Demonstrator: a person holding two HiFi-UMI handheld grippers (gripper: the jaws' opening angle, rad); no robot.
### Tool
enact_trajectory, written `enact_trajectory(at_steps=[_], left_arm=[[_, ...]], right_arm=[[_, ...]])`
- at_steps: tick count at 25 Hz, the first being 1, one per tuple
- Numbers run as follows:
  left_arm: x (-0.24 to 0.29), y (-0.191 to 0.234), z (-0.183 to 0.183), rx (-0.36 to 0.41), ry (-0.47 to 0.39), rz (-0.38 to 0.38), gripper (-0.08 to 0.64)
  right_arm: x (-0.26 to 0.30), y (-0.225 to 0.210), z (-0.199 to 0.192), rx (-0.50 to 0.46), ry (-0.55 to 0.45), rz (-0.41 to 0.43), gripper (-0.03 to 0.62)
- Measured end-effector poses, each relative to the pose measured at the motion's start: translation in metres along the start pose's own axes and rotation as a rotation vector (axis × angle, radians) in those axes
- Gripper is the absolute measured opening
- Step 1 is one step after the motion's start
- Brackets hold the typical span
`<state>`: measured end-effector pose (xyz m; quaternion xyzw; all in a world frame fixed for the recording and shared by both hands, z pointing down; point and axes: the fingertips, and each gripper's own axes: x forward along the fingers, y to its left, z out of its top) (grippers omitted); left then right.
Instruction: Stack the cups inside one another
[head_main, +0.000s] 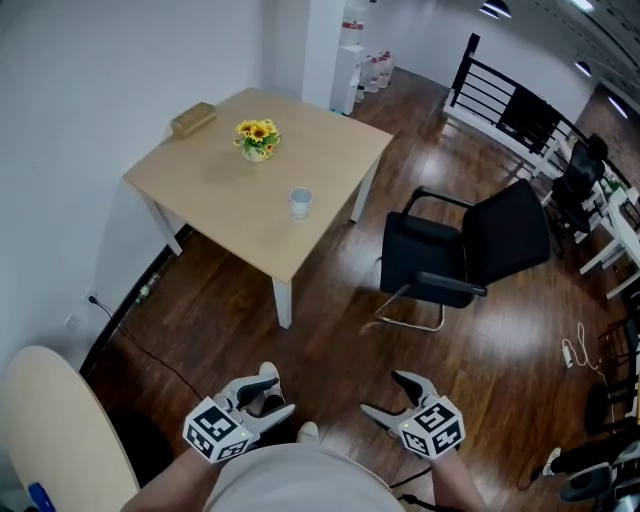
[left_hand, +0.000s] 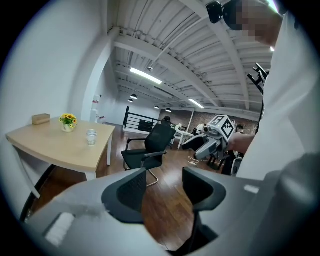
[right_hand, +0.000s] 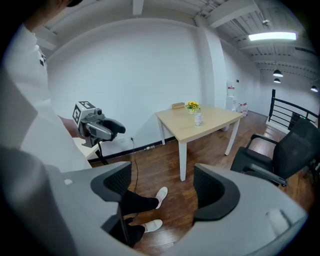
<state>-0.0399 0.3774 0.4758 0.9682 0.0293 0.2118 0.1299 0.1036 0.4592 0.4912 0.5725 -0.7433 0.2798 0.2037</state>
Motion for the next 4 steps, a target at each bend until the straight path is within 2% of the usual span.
enact_trajectory(at_steps=[4], left_arm=[[-0.0037, -0.0085, 0.0001, 0.02, 0.0, -0.001, 0.242]], right_arm=[[-0.0044, 0.0073, -0.0065, 0.009, -0.005, -0.003, 0.385]])
